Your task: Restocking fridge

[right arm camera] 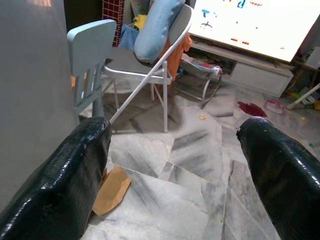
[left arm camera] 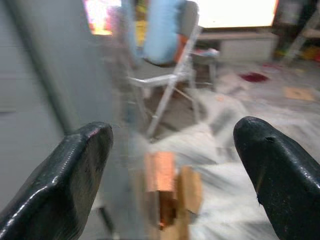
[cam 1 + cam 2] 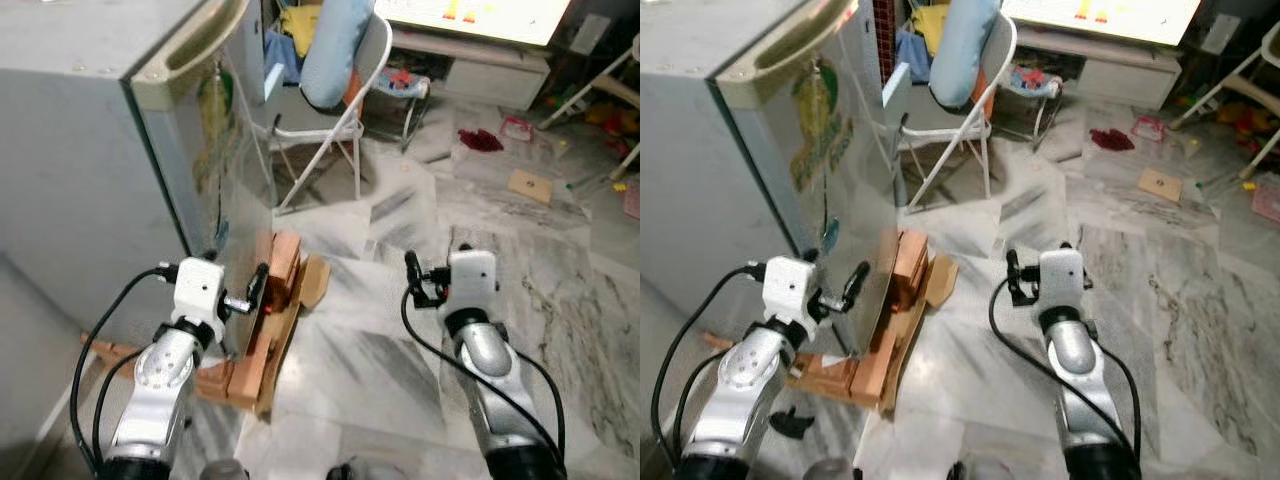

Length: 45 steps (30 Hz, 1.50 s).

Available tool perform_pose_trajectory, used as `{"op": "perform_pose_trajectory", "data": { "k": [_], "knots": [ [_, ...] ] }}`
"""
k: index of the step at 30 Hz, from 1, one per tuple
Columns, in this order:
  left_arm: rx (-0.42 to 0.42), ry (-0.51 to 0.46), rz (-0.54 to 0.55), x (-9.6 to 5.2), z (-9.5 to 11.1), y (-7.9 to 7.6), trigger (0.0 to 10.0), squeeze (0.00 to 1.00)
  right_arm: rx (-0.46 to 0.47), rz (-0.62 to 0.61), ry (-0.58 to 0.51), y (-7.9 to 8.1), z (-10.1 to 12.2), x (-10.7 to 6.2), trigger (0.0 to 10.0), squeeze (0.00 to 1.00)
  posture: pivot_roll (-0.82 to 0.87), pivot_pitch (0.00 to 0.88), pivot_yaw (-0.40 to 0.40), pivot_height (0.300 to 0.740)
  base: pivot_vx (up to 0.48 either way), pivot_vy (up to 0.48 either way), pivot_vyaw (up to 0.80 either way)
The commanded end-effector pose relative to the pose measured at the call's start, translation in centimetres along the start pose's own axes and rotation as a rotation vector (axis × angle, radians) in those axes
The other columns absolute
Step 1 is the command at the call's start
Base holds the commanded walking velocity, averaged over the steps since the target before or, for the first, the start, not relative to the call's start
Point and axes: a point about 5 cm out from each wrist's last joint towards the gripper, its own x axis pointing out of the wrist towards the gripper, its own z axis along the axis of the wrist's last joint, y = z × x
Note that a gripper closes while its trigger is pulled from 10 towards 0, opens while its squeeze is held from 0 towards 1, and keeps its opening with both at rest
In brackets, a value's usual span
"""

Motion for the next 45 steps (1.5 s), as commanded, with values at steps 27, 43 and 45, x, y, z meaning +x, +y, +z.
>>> {"op": "perform_pose_trajectory", "data": {
  "k": [27,43,45],
  "knots": [
    [-0.003,-0.068,0.17,5.5,1.8,1.8,10.0,0.0,0.094,0.298,0.049,1.7,-0.2,-3.2,10.0,1.0,-0.04,0.047,-0.075,0.74,0.0,0.0,0.0],
    [-0.05,-0.076,0.216,5.3,1.2,1.5,10.0,0.0,0.082,0.34,0.06,2.0,-0.1,-3.4,10.0,0.47,-0.03,0.059,-0.076,0.74,0.0,0.0,0.0],
    [-0.063,-0.083,0.183,5.7,1.4,0.9,10.0,0.0,0.08,0.34,0.059,2.0,-0.1,-3.3,10.0,0.47,-0.03,0.058,-0.076,0.74,0.0,0.0,0.0]
  ]
}}
